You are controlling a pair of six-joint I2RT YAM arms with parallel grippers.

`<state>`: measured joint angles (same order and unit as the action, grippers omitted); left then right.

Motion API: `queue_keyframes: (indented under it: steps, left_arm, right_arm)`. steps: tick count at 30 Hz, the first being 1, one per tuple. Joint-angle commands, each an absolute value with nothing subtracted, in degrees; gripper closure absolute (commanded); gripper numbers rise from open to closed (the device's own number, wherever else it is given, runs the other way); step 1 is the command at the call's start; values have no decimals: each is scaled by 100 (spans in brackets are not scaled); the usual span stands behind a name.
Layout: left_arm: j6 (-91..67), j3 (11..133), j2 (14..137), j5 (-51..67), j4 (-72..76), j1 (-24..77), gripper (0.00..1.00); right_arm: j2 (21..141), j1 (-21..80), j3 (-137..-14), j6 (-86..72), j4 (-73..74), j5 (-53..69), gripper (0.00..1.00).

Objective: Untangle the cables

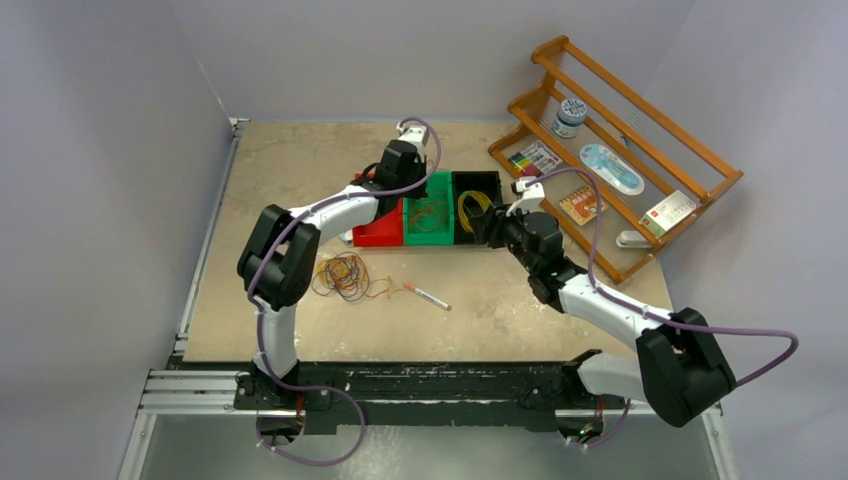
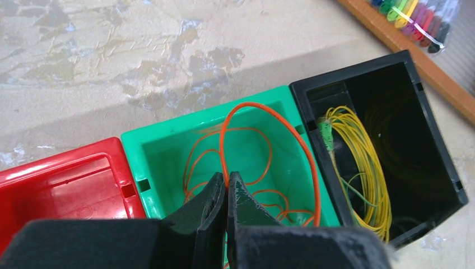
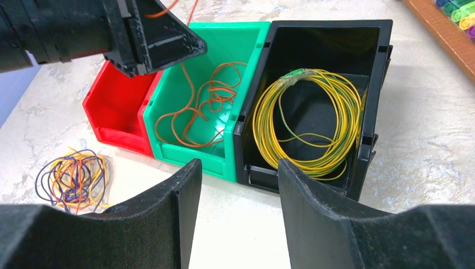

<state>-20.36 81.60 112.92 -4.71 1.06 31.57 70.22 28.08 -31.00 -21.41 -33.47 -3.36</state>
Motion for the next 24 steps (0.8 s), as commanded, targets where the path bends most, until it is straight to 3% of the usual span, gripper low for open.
queue_keyframes:
  steps: [1, 24]
  left_arm:
    - [-1882, 8293, 11504, -393, 88, 3162, 100]
    - [-1532, 9208, 12335, -614, -1131, 3302, 100]
  right_arm:
    - [7073, 2789, -3242, -2154, -3667, -272, 45]
    - [7273, 2791, -3302, -2151, -3742, -159, 44]
